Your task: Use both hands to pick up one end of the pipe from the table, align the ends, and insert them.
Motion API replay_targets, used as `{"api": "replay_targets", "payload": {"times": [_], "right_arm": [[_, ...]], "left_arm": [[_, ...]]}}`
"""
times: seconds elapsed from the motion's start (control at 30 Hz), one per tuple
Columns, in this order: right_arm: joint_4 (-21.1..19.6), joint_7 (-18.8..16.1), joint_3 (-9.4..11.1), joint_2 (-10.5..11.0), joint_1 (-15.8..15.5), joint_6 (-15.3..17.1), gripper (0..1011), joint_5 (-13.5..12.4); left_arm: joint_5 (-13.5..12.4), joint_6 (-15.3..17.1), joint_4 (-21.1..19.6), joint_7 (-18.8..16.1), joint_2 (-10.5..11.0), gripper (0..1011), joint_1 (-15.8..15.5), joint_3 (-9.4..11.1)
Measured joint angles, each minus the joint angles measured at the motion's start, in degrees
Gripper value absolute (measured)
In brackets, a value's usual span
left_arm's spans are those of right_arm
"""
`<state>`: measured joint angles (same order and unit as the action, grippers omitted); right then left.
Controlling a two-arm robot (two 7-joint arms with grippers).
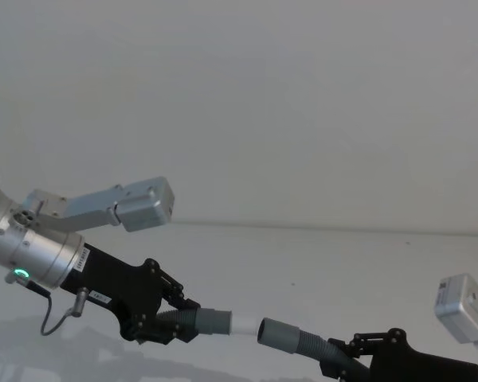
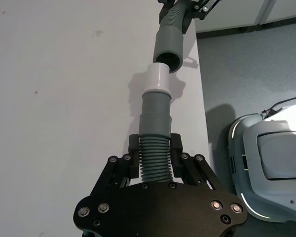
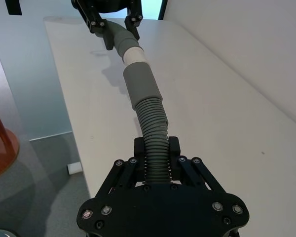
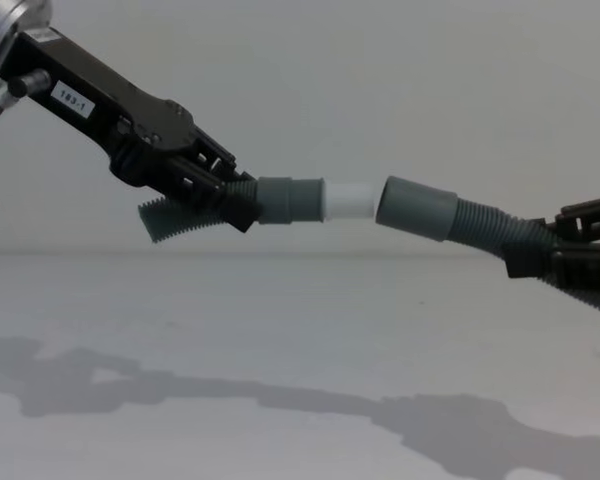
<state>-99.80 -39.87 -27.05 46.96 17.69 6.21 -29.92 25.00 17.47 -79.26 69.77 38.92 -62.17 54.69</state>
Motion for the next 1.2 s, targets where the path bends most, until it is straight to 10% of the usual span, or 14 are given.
{"api": "replay_targets", "payload": {"times": [1.2], "right_arm": [[-0.12, 0.22, -0.55, 0.19, 0.24, 0.85, 251, -0.42]], "left_arm": [[1.20, -0.32, -0.69, -1.22, 0.13, 329, -0.77, 1.39]]}}
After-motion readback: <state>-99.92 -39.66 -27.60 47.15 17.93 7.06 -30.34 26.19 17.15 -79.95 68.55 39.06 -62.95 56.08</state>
